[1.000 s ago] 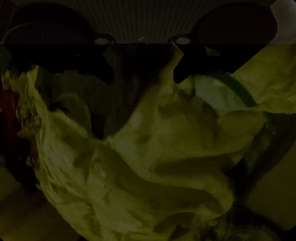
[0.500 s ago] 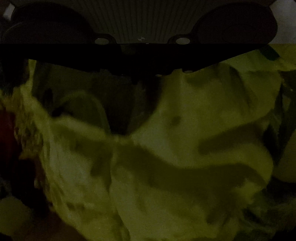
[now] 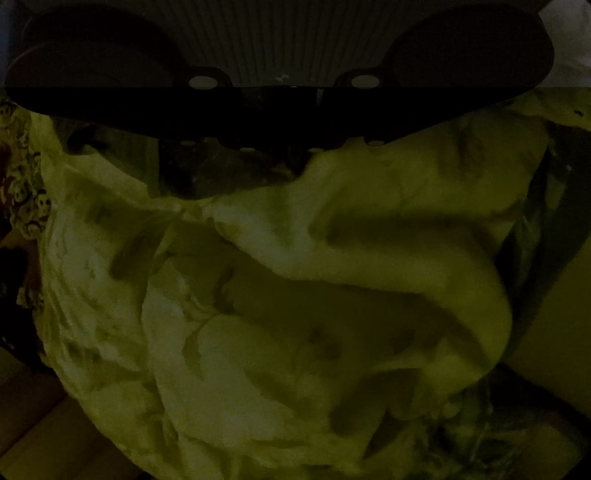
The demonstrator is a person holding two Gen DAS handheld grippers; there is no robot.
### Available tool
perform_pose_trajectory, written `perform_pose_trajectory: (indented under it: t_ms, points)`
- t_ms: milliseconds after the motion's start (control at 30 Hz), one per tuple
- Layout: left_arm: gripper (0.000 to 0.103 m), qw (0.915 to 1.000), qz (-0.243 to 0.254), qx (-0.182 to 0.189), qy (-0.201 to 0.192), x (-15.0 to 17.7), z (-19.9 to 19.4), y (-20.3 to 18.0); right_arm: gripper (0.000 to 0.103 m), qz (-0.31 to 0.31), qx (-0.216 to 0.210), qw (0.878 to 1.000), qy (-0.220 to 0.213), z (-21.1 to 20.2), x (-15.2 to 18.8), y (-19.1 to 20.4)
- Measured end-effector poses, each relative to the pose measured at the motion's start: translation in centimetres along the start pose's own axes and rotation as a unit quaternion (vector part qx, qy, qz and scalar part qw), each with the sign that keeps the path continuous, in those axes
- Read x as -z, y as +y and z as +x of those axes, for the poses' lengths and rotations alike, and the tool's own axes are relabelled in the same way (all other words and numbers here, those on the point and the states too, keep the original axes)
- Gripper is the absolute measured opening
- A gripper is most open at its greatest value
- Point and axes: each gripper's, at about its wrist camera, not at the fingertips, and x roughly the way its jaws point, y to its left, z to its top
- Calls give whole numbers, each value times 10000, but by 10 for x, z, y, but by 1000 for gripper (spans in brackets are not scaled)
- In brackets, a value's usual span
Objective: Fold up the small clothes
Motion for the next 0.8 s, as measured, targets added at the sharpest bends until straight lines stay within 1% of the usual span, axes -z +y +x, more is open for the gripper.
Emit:
perform_pose_trajectory:
  t_ms: [67,100,133,167,267,367,400,500,533,600,667,767,800]
  points:
    - [72,10000,-34,17,22,0,0,2,34,80,-41,10000,-13,4,-3,1]
    - [73,10000,-25,5,28,0,0,1,28,79,-46,9999,57,8,-4,1]
    - [73,10000,-14,-4,35,0,1,1,5,66,-80,9998,165,11,-4,2]
    - [73,10000,-8,-4,41,0,2,1,4,51,-192,9996,218,11,-5,4]
    - [73,10000,25,-39,46,0,2,2,4,81,-498,9987,92,-4,-7,6]
    - [73,9999,78,-117,66,-2,5,3,4,298,-643,9972,-222,-26,-11,-1]
    - [73,9998,73,-149,80,-2,7,3,4,422,-617,9966,-350,-34,-12,-6]
    - [73,9998,70,-120,132,-4,11,3,4,794,-314,9937,-730,-50,-17,-25]
    - [73,9997,113,-122,154,-5,13,1,4,895,-276,9926,-774,-50,-21,-32]
    - [73,9995,227,-145,158,-7,15,-3,4,889,-180,9929,-770,-45,-29,-39]
    - [73,9990,335,-226,166,-9,18,-7,4,796,-35,9936,-800,-37,-40,-37]
    - [74,9990,315,-245,205,-11,20,-6,4,708,99,9943,-794,-23,-52,-33]
    - [78,9990,302,-245,211,-11,20,-5,4,652,170,9945,-807,-18,-56,-31]
